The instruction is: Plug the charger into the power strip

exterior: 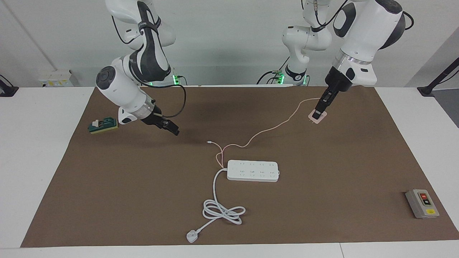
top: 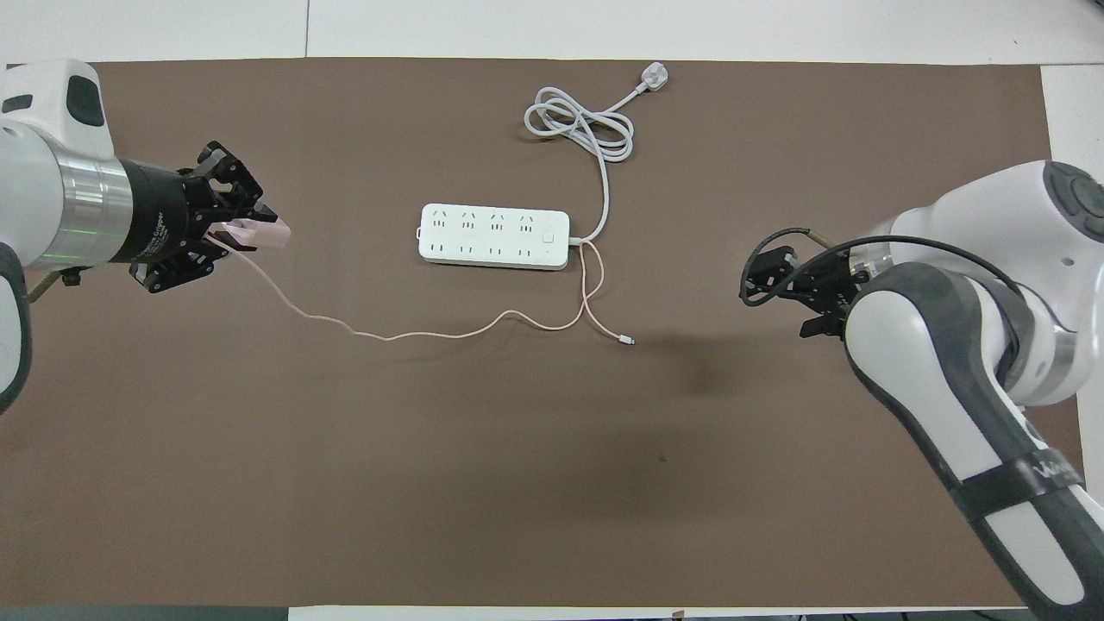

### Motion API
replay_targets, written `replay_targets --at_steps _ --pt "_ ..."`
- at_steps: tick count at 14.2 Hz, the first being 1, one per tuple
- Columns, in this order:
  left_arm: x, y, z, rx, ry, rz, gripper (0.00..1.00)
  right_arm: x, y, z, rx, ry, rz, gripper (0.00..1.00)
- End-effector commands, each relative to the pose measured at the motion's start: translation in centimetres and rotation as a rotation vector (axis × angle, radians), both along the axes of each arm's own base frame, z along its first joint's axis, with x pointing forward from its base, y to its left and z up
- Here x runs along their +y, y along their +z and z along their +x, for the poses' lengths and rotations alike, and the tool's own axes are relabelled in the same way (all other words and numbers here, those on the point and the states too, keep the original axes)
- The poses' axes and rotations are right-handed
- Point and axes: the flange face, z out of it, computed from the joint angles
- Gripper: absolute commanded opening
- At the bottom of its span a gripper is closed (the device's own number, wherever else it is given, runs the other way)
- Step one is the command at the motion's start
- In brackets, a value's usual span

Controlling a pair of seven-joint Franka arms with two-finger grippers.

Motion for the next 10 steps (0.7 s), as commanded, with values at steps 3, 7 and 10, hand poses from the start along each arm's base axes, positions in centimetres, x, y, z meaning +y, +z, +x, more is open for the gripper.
replay_targets --at_steps 3,7,10 --pt "0.5 -1.1 -0.5 0.036 0.152 0.034 0.00 -4.6 6.3 -0.5 -0.043 0.286 -0.088 1.00" --pt "-4.3 -6.7 0.7 0.085 0.420 0.140 0.00 -6.3 8.4 1.0 -0.015 0.366 -0.129 1.00" --pt "-8.0 -10.3 3.8 0.106 0.538 0.144 0.00 -8.3 8.6 0.8 0.029 0.326 -0.109 1.00"
